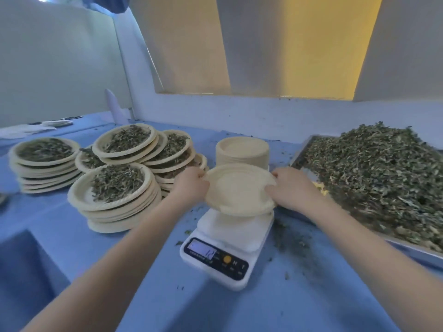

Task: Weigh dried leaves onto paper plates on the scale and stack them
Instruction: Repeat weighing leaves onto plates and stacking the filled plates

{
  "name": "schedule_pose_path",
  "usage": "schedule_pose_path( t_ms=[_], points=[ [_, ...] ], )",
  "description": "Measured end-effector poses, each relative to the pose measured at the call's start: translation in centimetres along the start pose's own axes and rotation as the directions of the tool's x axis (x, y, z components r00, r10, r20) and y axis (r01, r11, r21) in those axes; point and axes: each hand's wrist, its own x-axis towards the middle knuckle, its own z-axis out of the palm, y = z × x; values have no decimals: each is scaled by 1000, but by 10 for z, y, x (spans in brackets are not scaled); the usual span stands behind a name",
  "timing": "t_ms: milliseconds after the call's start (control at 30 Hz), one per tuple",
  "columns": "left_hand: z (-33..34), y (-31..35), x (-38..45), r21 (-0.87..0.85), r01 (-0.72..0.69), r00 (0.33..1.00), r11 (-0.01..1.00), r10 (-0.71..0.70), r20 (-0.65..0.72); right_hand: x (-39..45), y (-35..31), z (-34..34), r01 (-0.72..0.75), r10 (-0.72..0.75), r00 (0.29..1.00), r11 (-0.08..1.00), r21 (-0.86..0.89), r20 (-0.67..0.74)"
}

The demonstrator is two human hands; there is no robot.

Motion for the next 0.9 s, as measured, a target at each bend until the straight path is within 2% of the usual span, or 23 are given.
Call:
schedule_pose_path(
  t_ms=[100, 200, 300, 467, 600, 667, 800, 900],
  points=[
    [13, -19, -19, -13, 46, 998, 999, -45, 33, -16, -1, 15, -45, 50, 997, 995, -86, 62],
    [18, -28, -24, -5, 51, 998, 999, -52, -37, -20, -5, 27, -63, 80, 991, 986, -156, 106],
    [23, -36, -20, -55, 110, 993, 992, -112, -43, -18, -6, 37, -87, 106, 989, 981, -173, 102],
    [29, -45, -16, -285, 157, 984, 946, -176, -39, -9, -2, 46, -90, 90, 996, 996, -16, 15],
    [32, -54, -21, -500, 102, 987, 860, -149, -55, -6, 4, 52, -88, 96, 995, 981, 172, -39],
    [34, -59, -24, -593, 108, 977, 798, -197, -87, -7, 6, 54, -84, 103, 992, 969, 231, -71],
    [33, -70, -24, -628, 105, 956, 771, -252, -151, -9, 6, 54, -74, 100, 992, 959, 274, -83],
    [31, -79, -24, -644, 165, 953, 747, -289, -91, -10, 6, 54, -75, 96, 993, 960, 268, -63]
  ],
)
